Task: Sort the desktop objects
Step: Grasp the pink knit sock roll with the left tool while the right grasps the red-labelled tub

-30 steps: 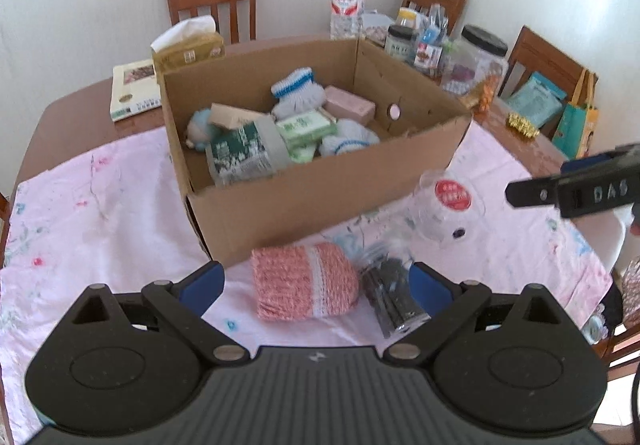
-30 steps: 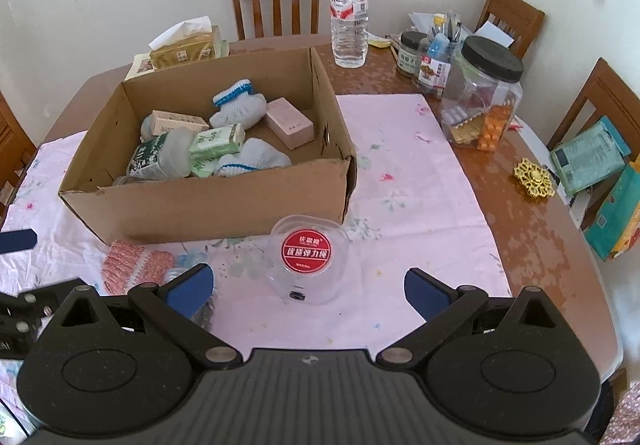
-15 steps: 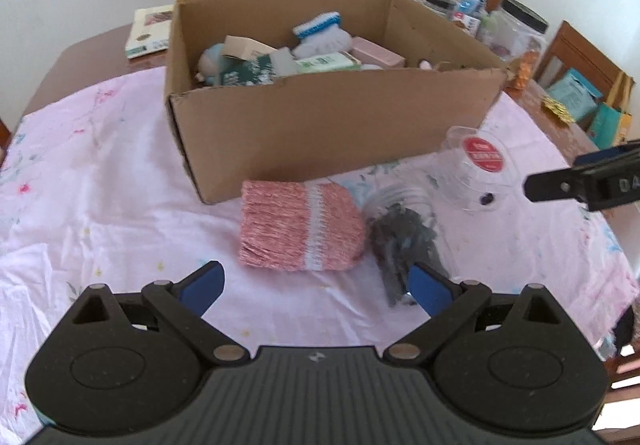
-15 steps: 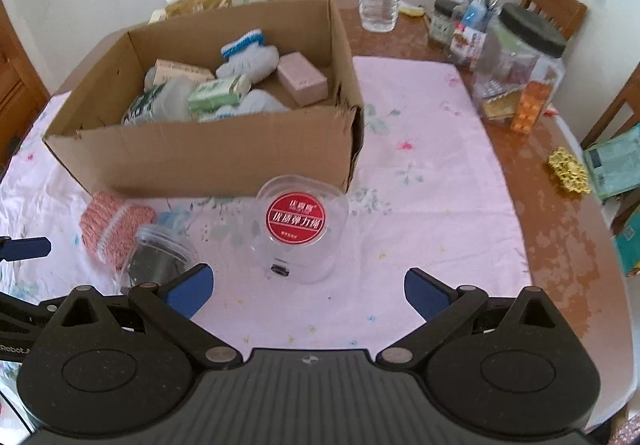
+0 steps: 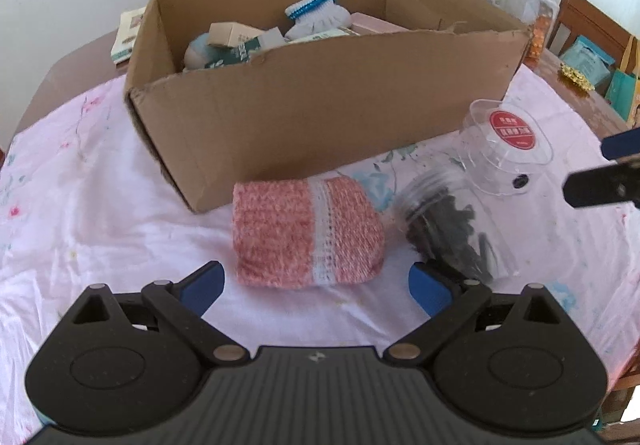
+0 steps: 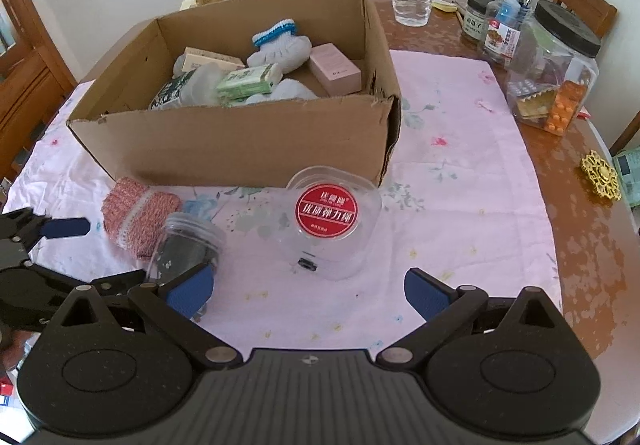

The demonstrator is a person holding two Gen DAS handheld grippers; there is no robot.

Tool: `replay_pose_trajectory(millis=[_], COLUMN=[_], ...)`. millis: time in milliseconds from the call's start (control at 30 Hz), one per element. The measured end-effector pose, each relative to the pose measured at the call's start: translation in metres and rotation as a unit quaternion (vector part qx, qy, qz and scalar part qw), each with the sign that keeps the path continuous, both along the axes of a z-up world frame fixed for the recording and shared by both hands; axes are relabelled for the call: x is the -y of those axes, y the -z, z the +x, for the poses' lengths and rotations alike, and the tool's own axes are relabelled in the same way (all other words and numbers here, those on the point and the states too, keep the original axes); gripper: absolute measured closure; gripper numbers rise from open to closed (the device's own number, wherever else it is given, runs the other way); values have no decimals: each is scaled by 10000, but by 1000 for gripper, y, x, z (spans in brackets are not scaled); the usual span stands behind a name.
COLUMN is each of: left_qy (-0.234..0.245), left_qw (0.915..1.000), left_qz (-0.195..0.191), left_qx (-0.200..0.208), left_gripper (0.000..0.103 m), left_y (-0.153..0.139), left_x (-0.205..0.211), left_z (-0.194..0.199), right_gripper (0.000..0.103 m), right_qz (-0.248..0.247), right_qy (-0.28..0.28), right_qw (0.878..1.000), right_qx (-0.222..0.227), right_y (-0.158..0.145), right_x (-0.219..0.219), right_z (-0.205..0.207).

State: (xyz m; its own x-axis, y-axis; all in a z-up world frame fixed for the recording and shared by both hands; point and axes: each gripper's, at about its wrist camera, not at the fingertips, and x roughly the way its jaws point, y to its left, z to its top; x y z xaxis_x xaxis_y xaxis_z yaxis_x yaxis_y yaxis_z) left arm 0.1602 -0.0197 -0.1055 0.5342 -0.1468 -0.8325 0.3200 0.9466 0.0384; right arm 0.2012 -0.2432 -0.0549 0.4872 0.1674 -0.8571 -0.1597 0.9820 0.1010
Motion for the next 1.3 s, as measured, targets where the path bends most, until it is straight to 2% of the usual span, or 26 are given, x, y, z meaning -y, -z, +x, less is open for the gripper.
replay_pose_trajectory(millis=[500, 1300], left_qy=[-168, -259], left_qw=[9996, 9992], left_qz=[-209, -242], left_qx=[-64, -167], left_gripper=[4, 5], left_y=[15, 17], left_x=[-8, -30], left_z=[34, 49], right_gripper=[0, 0], right_qz=[-120, -53], right_qy=[339, 929], right_qw=[9992, 9949], right_qx=[-158, -391], right_y=[12, 36], right_x=[13, -3], right_z=[0, 64])
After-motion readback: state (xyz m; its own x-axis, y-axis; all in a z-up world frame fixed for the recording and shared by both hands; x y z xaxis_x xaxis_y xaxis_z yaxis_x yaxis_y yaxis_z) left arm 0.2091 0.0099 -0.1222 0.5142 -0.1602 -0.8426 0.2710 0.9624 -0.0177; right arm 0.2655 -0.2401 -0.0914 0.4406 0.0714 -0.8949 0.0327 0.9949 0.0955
